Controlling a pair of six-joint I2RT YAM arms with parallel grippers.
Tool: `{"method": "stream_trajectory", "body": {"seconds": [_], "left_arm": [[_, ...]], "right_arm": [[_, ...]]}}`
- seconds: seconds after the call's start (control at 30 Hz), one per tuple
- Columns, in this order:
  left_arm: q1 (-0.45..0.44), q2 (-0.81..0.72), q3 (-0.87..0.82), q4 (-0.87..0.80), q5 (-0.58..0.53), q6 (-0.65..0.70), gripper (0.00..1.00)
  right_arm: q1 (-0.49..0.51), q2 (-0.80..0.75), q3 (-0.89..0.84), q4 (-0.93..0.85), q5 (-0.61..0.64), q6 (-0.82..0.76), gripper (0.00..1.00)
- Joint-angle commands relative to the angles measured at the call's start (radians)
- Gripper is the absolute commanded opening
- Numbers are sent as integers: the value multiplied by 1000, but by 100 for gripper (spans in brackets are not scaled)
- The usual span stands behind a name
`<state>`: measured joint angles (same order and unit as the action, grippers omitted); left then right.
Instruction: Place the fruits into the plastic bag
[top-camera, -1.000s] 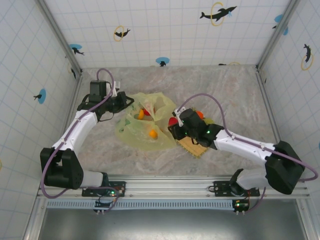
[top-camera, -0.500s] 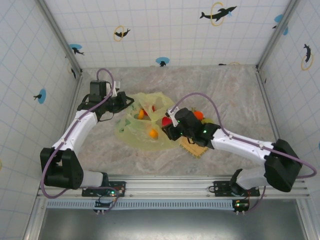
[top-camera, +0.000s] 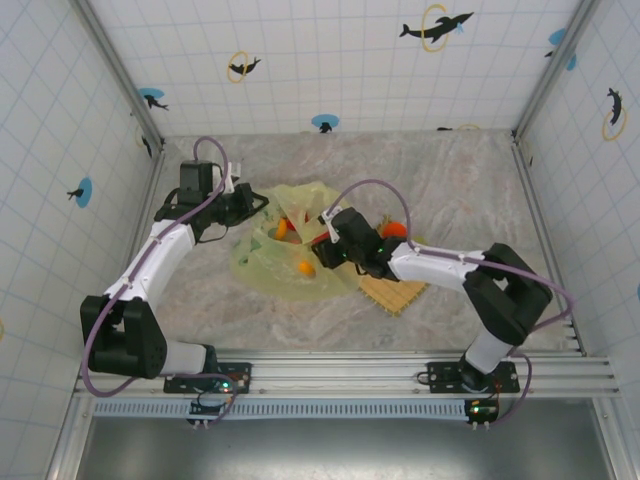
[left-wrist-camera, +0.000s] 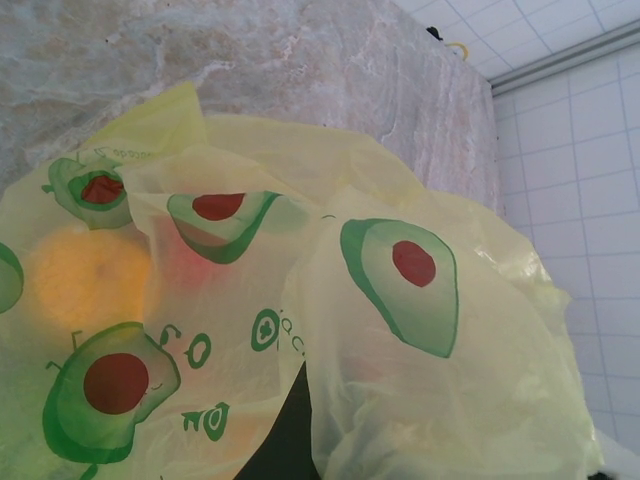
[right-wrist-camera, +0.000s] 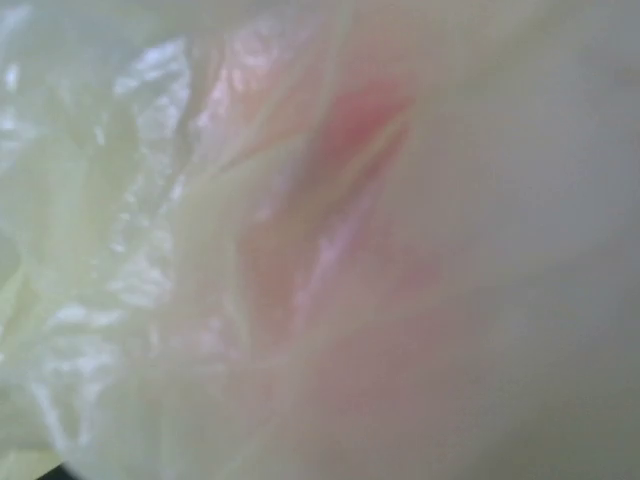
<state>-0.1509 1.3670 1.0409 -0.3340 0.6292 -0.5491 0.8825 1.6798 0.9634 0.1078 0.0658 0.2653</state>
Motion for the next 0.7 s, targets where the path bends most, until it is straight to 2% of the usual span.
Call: {"method": "stream_trajectory", "body": {"seconds": [0.0,0.23,0.53,0.67], "left_arm": [[-7,-2,-10,5,22,7,0],[-7,-2,-12,8,24,6,0],[-12,0,-15,10,25,6,0],[-12,1,-15,12,24,7,0]], "right_arm": [[5,55,64,152,-38,70,60],[29,171,118,257,-116,158,63],[42,268,194,262,-159,183,66],[41,262,186,249,-121,175,67]]}}
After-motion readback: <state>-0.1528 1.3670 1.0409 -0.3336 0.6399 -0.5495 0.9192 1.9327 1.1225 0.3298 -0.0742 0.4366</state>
